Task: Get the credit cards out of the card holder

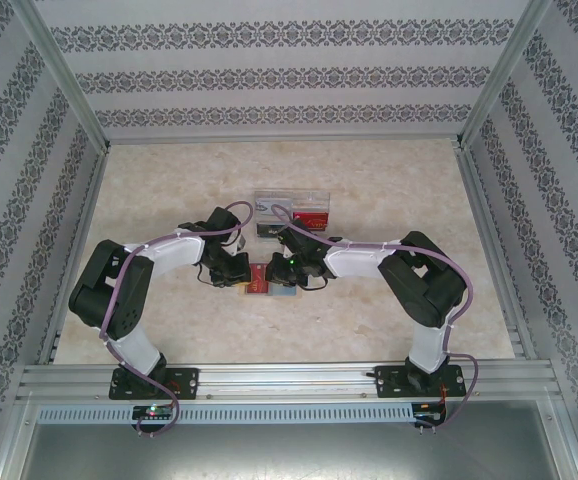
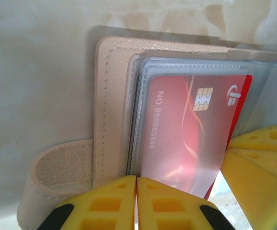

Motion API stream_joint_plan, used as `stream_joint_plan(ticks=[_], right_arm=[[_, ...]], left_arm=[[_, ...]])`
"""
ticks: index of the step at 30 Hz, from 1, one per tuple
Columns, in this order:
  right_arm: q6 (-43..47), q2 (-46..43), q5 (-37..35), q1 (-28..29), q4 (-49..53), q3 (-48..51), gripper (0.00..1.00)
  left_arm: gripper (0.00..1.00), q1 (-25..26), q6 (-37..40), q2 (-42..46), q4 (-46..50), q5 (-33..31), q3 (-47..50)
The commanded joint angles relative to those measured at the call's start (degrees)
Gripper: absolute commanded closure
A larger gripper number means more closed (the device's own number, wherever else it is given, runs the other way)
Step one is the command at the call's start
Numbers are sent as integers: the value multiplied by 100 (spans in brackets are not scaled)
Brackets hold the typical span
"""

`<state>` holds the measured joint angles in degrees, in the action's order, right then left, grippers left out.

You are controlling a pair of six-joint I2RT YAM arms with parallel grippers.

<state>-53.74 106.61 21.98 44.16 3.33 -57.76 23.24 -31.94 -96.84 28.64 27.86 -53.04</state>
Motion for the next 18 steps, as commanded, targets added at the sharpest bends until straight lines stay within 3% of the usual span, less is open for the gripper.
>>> stream_joint_plan(ticks=[1,18], right_arm=[[-27,117,85,69,-136,-78,83],[-309,211,476,23,-791,92,87]], left_arm=[[90,50,-38,-134,-87,8,111],[90,68,-58,-160,-123,93,100]])
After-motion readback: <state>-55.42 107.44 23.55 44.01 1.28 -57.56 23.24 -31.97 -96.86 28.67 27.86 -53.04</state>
